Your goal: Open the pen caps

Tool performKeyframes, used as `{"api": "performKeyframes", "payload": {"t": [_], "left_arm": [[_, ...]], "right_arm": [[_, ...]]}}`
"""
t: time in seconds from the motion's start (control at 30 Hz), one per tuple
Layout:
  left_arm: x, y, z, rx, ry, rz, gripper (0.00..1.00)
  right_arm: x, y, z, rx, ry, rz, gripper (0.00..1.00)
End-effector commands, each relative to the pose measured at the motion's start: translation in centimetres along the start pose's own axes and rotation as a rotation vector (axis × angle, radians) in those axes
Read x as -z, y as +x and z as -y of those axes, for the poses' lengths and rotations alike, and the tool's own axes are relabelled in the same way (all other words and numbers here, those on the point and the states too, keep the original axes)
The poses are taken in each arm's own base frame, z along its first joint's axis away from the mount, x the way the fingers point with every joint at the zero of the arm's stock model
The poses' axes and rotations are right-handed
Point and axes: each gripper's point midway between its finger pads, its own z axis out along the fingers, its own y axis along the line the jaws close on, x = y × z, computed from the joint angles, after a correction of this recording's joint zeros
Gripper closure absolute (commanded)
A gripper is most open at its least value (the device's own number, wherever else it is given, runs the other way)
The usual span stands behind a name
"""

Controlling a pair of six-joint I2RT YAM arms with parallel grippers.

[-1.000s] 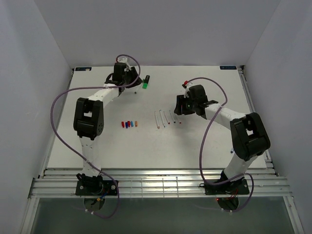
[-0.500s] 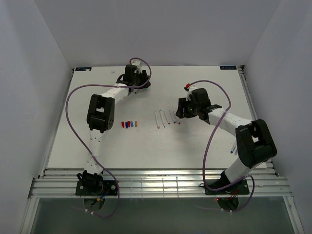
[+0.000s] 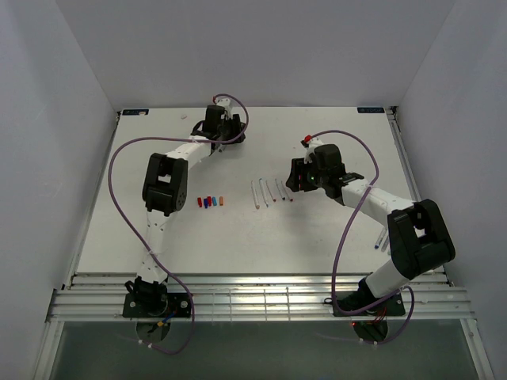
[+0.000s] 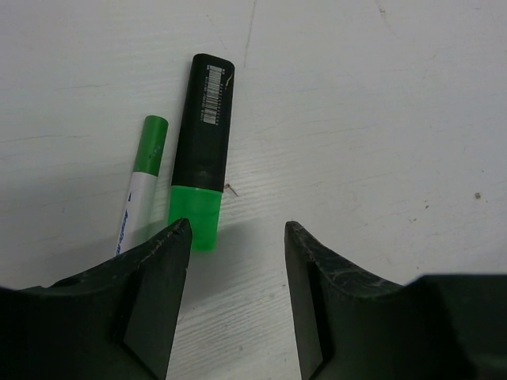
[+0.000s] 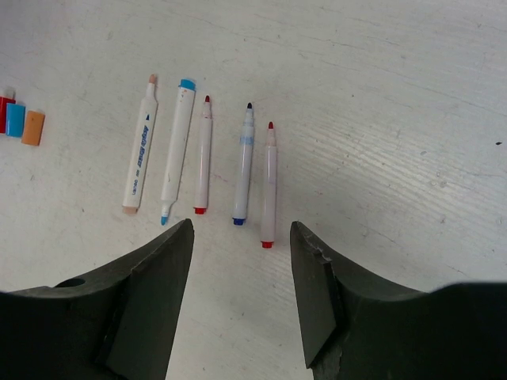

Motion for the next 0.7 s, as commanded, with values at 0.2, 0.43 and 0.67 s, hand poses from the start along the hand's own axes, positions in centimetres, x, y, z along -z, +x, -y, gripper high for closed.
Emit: {"api": "performKeyframes", "payload": {"t": [0.2,0.43,0.67], "left_arm": [[1.9,-4.6,1.4,-0.061,-0.032,0.124,0.39],[3.6,-6.1,0.1,-0.117,-0.115,0.173,0.39],[8.0,-7.5,-3.0,-0.087,-0.193,0.262,0.43]], "right_arm": [[0.3,-0.9,-0.5,0.028,-0.020,0.050,0.42],[0.2,-0.9,-0.3,0.032,-0.016,0.046,0.42],[0.3,-0.9,-0.5,0.034,-0.024,0.046,0.42]]}}
